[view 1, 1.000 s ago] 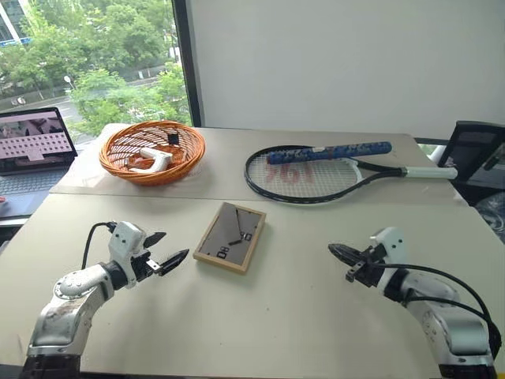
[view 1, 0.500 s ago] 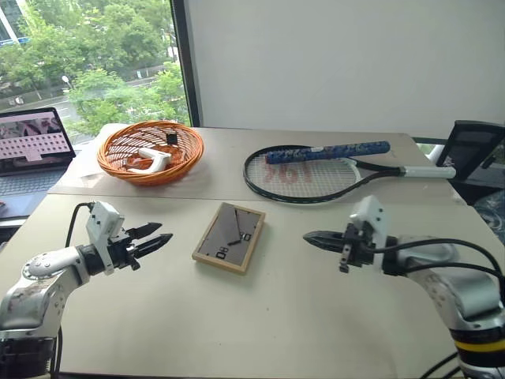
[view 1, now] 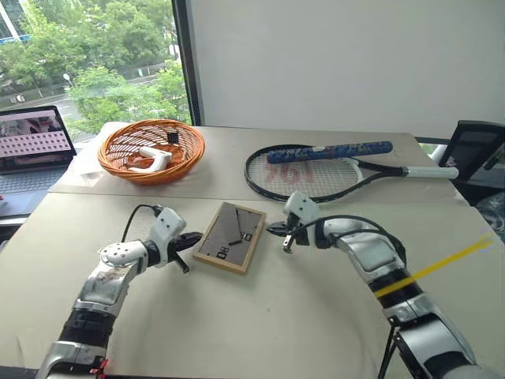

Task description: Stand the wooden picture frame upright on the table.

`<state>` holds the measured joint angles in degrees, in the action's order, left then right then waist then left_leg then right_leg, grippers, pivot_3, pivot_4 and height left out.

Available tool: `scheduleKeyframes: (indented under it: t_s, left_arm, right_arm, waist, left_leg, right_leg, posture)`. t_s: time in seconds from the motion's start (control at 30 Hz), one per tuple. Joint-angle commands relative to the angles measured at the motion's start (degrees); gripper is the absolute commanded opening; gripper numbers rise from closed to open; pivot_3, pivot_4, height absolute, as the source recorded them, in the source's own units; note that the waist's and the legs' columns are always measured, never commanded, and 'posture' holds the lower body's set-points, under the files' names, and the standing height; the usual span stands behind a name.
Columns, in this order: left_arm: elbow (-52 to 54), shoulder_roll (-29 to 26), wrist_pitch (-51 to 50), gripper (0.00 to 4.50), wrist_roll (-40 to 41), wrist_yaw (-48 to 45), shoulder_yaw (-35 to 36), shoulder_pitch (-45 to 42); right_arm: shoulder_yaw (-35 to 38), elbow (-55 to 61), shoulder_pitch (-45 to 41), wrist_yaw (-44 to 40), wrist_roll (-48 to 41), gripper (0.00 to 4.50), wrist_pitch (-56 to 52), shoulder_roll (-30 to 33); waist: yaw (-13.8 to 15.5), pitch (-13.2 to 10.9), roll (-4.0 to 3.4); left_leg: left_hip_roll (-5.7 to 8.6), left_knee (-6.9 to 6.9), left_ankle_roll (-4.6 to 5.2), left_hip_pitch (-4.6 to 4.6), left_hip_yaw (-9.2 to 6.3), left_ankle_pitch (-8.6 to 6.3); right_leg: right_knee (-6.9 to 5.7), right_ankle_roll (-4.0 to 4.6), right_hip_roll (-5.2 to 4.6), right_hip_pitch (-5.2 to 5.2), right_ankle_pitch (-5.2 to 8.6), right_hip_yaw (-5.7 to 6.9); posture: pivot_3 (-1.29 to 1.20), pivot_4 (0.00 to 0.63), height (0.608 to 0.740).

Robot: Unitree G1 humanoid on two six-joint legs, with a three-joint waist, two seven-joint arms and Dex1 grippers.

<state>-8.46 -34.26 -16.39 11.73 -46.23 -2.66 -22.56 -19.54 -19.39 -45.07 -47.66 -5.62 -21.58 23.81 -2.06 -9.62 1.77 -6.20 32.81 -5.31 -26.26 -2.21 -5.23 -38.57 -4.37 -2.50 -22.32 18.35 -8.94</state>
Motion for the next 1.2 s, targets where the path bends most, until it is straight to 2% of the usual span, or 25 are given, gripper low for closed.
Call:
scheduleKeyframes:
  t_s: [0.03, 0.23, 0.53, 0.67, 0.9, 1.0, 1.07, 1.13, 1.2]
  left_arm:
    - [4.06, 0.30, 0.02, 0.01, 0.20, -1.84, -1.17, 0.27]
    - [10.29, -0.13, -4.35, 0.01, 2.61, -4.68, -1.18, 3.48]
    - [17.22, -3.18, -9.35, 0.01, 5.29, -8.86, -1.09, 10.30]
    - [17.15, -4.21, -9.36, 0.01, 4.89, -8.52, -0.24, 11.48]
    - [14.42, -6.74, -9.58, 0.01, 6.82, -8.36, 5.63, 11.18]
    - [13.18, -6.24, -16.53, 0.01, 12.43, -6.07, 11.52, 8.83]
    - [15.39, -5.53, -26.88, 0.01, 19.51, -4.12, 15.35, 6.90]
    - [17.66, -5.61, -36.40, 0.01, 25.35, -3.08, 16.98, 5.65]
    - [19.45, -6.26, -43.71, 0.01, 27.69, -0.84, 16.76, 4.92]
  right_arm:
    - [-0.74, -3.89, -1.17, -2.31, 1.65, 0.00, 4.14, -2.16]
    - [0.09, 2.12, 3.25, -5.98, 1.18, 0.00, 2.01, -1.11]
    - [0.63, 17.65, 12.04, -8.07, 0.59, 0.00, -6.05, 4.48]
    - [0.82, 21.04, 13.97, -8.44, 1.02, 0.00, -7.94, 6.45]
    - [4.41, 14.49, 14.62, -11.42, 3.56, 0.00, 2.12, 16.92]
    - [6.58, 13.41, 14.72, -13.31, 2.01, 0.00, 6.94, 19.68]
    - [7.39, 14.78, 15.35, -15.61, 0.76, 0.00, 10.31, 20.71]
    - [7.51, 15.74, 15.79, -16.89, 0.32, 0.00, 13.28, 20.78]
    - [7.32, 16.47, 16.34, -17.63, 0.52, 0.00, 17.62, 20.28]
  waist:
    - [0.05, 0.00, 0.00]
    - [0.31, 0.00, -0.01]
    - [0.99, 0.01, -0.02]
    - [1.16, 0.01, -0.02]
    - [1.43, 0.00, -0.01]
    - [1.42, 0.00, -0.01]
    - [1.35, -0.01, 0.00]
    - [1.16, -0.01, 0.00]
    - [0.88, -0.01, 0.00]
  left_leg:
    - [0.00, 0.00, 0.00, 0.00, -0.01, 0.00]
    - [0.00, 0.05, -0.02, 0.00, -0.07, 0.01]
    - [0.00, 0.07, -0.02, 0.01, -0.08, 0.01]
    - [0.00, 0.12, -0.02, 0.02, -0.08, 0.01]
    - [0.01, 0.15, -0.03, 0.03, -0.08, 0.01]
    - [0.01, 0.18, -0.02, 0.02, -0.08, 0.01]
    - [0.01, 0.16, -0.02, 0.01, -0.08, 0.01]
    - [0.00, 0.14, -0.02, 0.01, -0.10, 0.01]
    - [0.00, 0.14, -0.02, 0.00, -0.10, 0.01]
  right_leg:
    - [0.00, 0.00, 0.00, 0.01, 0.00, 0.02]
    - [-0.05, 0.00, -0.01, 0.05, 0.00, 0.07]
    - [-0.05, 0.02, -0.01, 0.04, 0.02, 0.08]
    - [-0.05, 0.02, -0.01, 0.06, 0.02, 0.08]
    - [-0.01, 0.01, -0.02, 0.08, 0.02, 0.08]
    - [0.03, 0.00, -0.04, 0.09, 0.02, 0.09]
    - [0.03, -0.01, -0.03, 0.06, 0.03, 0.09]
    - [0.01, -0.07, -0.02, 0.07, 0.07, 0.09]
    - [0.01, -0.09, -0.03, 0.08, 0.08, 0.09]
  posture:
    - [0.00, 0.150, 0.723]
    - [0.00, 0.150, 0.723]
    - [0.00, 0.150, 0.723]
    - [0.00, 0.150, 0.723]
    - [0.00, 0.150, 0.723]
    - [0.00, 0.150, 0.723]
    - [0.00, 0.150, 0.723]
    - [0.00, 0.150, 0.723]
    - [0.00, 0.150, 0.723]
